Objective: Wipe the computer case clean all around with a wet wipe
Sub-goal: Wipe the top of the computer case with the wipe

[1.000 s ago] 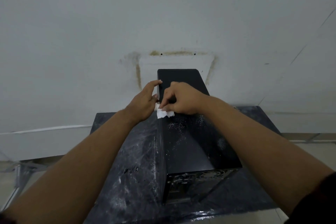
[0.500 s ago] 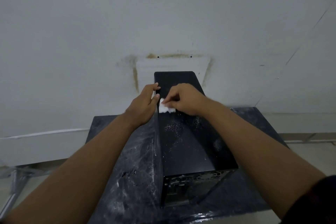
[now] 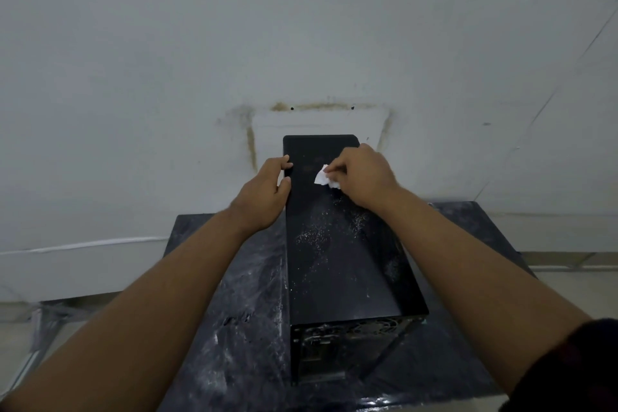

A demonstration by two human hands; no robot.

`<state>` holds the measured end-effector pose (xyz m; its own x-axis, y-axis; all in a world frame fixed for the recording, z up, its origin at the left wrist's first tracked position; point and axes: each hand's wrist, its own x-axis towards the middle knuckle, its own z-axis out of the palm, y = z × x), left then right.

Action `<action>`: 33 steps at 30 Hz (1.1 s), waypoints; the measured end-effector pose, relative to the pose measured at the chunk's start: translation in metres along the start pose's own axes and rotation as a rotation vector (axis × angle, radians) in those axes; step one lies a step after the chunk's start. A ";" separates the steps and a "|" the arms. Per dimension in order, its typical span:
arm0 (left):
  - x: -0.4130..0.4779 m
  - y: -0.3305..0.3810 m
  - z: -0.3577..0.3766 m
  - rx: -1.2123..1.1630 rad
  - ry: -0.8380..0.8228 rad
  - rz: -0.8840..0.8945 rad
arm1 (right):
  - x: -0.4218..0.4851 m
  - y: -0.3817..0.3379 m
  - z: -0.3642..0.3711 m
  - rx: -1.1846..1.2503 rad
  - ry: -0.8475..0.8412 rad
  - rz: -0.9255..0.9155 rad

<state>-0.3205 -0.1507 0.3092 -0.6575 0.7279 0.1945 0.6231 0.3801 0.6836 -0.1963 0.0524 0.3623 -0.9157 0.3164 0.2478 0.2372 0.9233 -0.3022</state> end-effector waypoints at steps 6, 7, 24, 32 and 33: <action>0.001 0.008 0.000 0.021 0.016 -0.049 | -0.003 0.008 -0.009 0.124 -0.122 -0.119; 0.002 0.011 0.002 0.024 0.017 -0.057 | -0.003 0.013 -0.011 0.042 -0.048 -0.053; 0.016 0.049 0.040 0.059 0.078 -0.069 | -0.005 0.051 -0.020 0.070 -0.044 -0.072; 0.014 0.057 0.040 0.113 0.076 -0.069 | -0.012 0.059 -0.027 0.108 -0.093 -0.159; 0.013 0.057 0.040 0.112 0.073 -0.073 | -0.011 0.063 -0.027 0.038 -0.039 -0.091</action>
<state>-0.2769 -0.0966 0.3227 -0.7292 0.6542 0.2007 0.6132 0.4944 0.6161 -0.1627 0.1129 0.3657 -0.9449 0.2223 0.2402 0.1408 0.9386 -0.3149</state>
